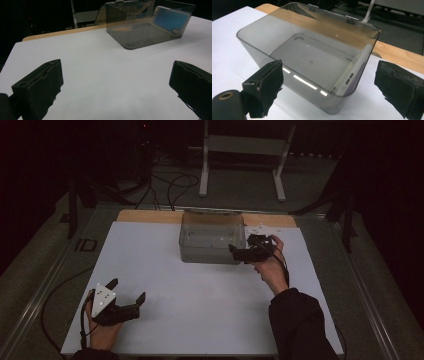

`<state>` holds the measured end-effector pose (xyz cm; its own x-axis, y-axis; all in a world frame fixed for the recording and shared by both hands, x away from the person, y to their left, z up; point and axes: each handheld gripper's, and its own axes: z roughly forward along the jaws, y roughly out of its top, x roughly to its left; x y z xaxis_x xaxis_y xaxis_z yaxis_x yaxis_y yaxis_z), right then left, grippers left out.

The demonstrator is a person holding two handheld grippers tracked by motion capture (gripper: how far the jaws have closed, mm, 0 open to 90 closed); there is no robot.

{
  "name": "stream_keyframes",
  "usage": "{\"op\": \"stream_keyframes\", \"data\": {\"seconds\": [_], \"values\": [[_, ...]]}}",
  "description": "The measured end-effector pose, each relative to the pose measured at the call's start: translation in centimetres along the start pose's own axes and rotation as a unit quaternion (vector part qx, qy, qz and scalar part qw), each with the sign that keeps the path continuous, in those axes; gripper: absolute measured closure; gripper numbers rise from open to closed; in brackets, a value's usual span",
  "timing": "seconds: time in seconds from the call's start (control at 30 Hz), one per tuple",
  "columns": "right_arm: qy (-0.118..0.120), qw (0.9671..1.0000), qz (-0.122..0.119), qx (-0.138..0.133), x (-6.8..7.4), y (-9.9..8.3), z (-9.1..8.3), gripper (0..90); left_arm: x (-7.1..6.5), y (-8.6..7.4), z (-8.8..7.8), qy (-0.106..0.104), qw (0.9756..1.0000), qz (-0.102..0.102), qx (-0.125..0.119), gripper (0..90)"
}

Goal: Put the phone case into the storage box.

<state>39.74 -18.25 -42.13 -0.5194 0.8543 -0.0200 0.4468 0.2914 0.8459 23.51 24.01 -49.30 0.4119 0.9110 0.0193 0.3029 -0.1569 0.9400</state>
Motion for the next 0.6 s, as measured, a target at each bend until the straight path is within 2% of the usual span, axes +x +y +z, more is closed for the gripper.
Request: {"op": "stream_keyframes", "data": {"seconds": [0.3, 0.4, 0.43, 0.6], "values": [[-0.005, 0.9988, -0.029, -0.040, 0.6, -3.0, -3.5, 8.6, 0.0, 0.0, -0.1, 0.003, 1.0000, -0.003, -0.002, 0.1], [-0.005, 0.9988, -0.033, -0.036, 0.6, -3.9, -4.1, 8.6, 0.0, 0.0, 0.0, 0.003, 1.0000, -0.003, -0.001, 0.0], [-0.013, 0.9988, -0.034, -0.032, 0.5, -4.7, -4.8, 8.6, 0.0, 0.0, 0.0, 0.004, 1.0000, -0.003, -0.001, 0.1], [-0.011, 0.9989, -0.028, -0.036, 0.7, -6.2, -6.4, 8.6, 0.1, 0.1, -0.1, 0.004, 1.0000, -0.003, -0.003, 0.0]]}}
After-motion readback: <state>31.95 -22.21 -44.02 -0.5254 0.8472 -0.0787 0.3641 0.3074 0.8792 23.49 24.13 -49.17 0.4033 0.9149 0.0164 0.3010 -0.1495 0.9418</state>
